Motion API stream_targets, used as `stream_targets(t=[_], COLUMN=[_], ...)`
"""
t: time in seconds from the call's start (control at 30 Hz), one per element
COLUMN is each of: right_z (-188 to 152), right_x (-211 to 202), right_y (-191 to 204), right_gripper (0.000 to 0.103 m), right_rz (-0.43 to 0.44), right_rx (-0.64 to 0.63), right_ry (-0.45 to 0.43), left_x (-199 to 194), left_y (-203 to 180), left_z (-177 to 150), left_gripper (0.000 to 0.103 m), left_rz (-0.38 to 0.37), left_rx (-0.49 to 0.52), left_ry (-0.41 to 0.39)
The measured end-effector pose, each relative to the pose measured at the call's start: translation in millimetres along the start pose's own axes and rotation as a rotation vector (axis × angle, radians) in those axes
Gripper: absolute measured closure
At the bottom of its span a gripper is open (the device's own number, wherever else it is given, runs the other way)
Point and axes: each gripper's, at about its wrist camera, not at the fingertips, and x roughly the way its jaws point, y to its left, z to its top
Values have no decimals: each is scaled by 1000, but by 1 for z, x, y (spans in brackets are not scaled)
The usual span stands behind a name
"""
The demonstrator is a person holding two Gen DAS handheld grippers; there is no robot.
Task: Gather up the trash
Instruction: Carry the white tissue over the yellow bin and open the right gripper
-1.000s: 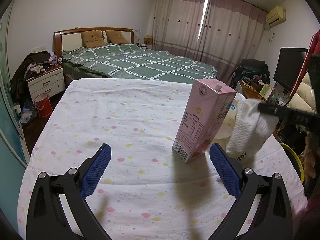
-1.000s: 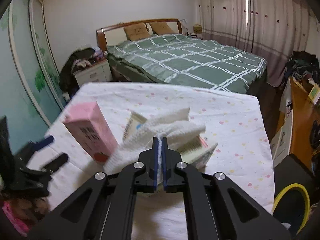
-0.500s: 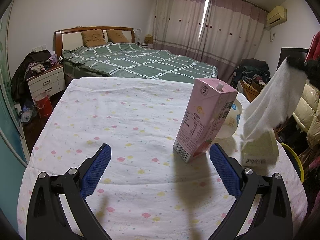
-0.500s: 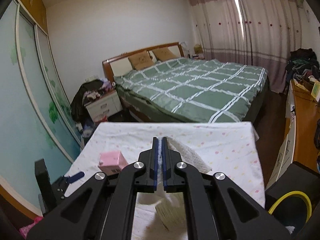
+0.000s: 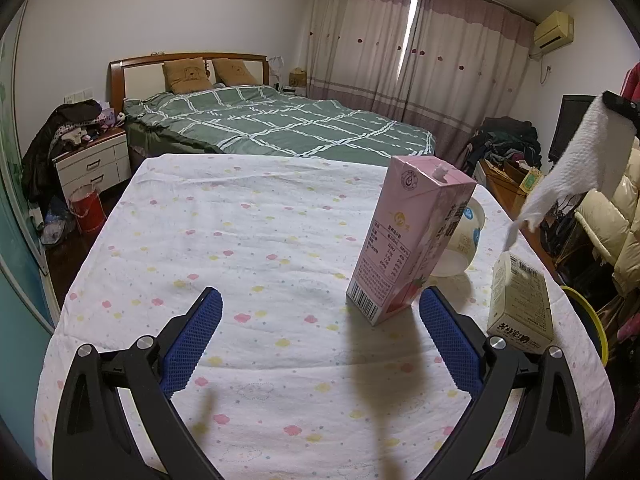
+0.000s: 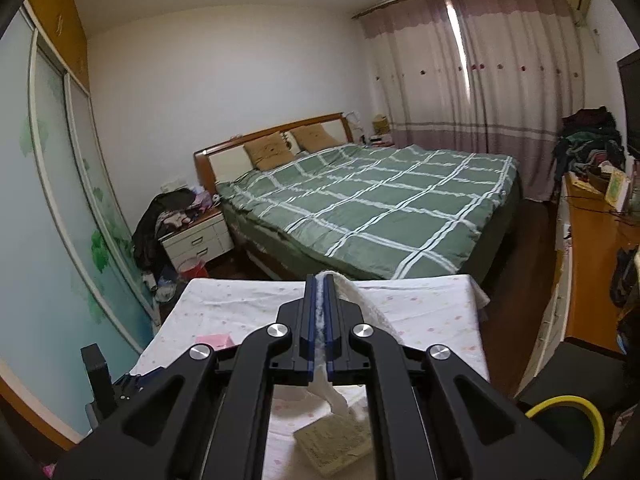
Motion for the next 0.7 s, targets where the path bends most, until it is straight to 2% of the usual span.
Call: stream_targets(t=[0.27,0.5,0.7], right_z=[-6,-32,-58], right_x=[-42,-77,-91], right_y=[-50,-117,-164], right_gripper=[99,99,99], right_rz=[-138,-301,-400], right_rx=[41,130,196], right_ry=[-29,-10,22], left_x=[-2,-4,-4], left_y=[-2,-5,-5], left_z=[-1,0,0], left_gripper=[6,6,6], left_rz=[3,6,7], left_rx=[10,17,17], left_ry=[-5,-6,-6])
